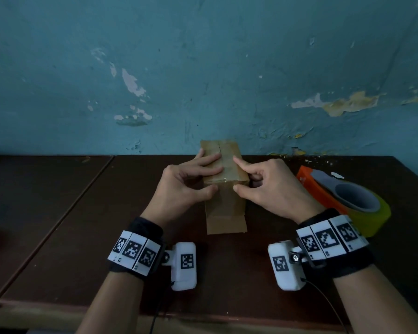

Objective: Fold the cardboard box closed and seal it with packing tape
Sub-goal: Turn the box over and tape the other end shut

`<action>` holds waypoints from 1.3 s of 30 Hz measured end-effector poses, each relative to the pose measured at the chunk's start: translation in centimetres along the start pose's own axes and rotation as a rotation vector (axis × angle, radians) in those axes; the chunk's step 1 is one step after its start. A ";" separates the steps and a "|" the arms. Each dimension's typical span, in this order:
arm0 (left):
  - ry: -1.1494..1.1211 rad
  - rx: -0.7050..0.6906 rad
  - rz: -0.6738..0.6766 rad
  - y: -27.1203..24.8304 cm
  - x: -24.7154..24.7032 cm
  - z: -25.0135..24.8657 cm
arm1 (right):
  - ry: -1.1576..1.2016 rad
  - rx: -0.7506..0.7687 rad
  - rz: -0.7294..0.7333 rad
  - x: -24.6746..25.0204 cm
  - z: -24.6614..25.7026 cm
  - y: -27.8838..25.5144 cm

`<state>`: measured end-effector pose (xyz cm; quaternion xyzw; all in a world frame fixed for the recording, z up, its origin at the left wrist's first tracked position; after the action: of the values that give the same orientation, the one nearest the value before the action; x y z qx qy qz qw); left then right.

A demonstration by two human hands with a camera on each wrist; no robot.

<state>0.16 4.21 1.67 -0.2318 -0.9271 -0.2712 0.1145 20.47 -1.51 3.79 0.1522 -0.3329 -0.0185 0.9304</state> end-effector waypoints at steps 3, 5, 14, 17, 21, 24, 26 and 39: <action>-0.009 0.012 -0.016 0.0 0.0 0.1 | -0.002 0.004 -0.001 -0.1 0.1 0.0; 0.001 0.011 -0.019 0.1 0.0 0.1 | -0.004 0.006 0.007 -0.1 0.1 0.1; 0.021 0.020 -0.015 0.1 0.0 0.0 | -0.014 0.000 0.021 -0.2 0.1 0.0; 0.033 0.027 -0.028 0.0 -0.1 -0.3 | -0.018 0.011 0.031 -0.1 0.1 0.0; 0.143 0.046 -0.041 0.0 -0.4 -1.5 | 0.083 0.004 0.044 -0.1 0.8 -0.3; 0.267 0.093 -0.062 0.0 -0.5 -1.8 | 0.134 0.014 0.085 -0.4 1.4 -0.5; 0.285 0.125 -0.118 0.0 -0.3 -1.6 | 0.150 0.010 0.076 -0.4 1.5 -0.3; 0.213 0.096 -0.079 -0.4 0.4 -1.6 | 0.362 0.076 -0.223 3.8 1.0 -0.6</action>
<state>-0.19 3.16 2.97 -0.1590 -0.9300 -0.2541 0.2126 22.83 -2.85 6.68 0.2238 -0.1420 -0.0810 0.9608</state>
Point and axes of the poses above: each hand's wrist, its own y-axis towards the middle knuckle, its own x-axis out of the back of the hand, z = x × y, the point moved 4 cm from there along y, towards the middle knuckle, and after that the axes turned 4 degrees about y, right-handed, at the moved point
